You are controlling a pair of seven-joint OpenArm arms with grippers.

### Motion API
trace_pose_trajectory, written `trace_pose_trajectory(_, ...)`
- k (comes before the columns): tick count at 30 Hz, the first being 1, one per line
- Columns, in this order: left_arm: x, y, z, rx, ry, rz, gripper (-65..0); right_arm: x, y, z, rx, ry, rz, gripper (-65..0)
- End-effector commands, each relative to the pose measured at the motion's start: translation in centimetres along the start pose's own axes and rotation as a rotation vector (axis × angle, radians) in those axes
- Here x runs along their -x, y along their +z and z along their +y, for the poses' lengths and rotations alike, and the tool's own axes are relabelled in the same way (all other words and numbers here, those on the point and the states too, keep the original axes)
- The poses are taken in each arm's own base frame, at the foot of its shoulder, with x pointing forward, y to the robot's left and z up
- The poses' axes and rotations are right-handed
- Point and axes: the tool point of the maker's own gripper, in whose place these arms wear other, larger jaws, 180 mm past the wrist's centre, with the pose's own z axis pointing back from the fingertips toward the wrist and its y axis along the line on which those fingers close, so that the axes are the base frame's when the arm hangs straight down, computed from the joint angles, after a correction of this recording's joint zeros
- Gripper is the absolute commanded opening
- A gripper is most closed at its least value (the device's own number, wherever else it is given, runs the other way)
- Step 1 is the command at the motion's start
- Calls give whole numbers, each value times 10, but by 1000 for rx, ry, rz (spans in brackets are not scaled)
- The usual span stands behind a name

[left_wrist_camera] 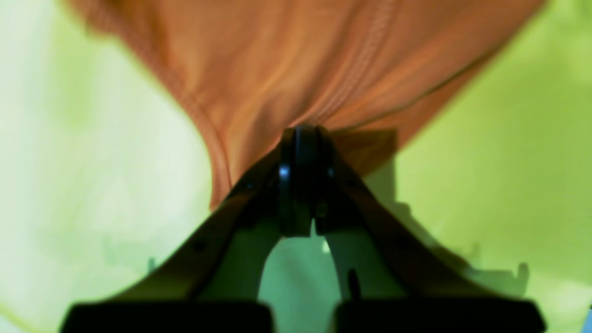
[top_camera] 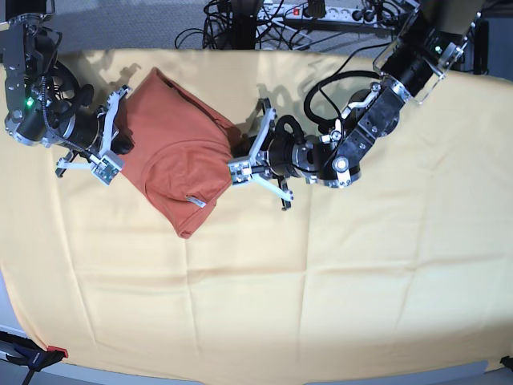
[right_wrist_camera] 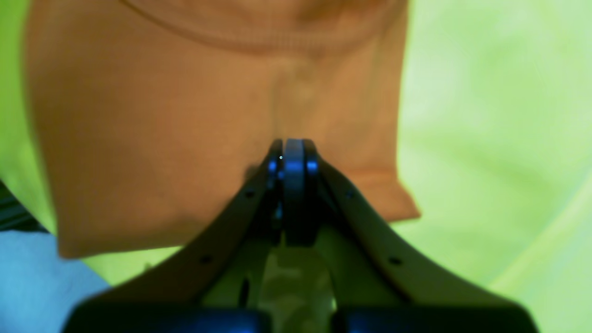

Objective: Fold the T-shirt properly
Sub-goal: 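Pull and square the folded shirt with both grippers, then release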

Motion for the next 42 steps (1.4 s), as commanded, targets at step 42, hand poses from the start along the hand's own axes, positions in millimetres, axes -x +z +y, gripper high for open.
trace_pose_trajectory(42, -16, 133, 55, 39, 337, -353, -650, 56, -8, 37, -326, -245, 130, -650)
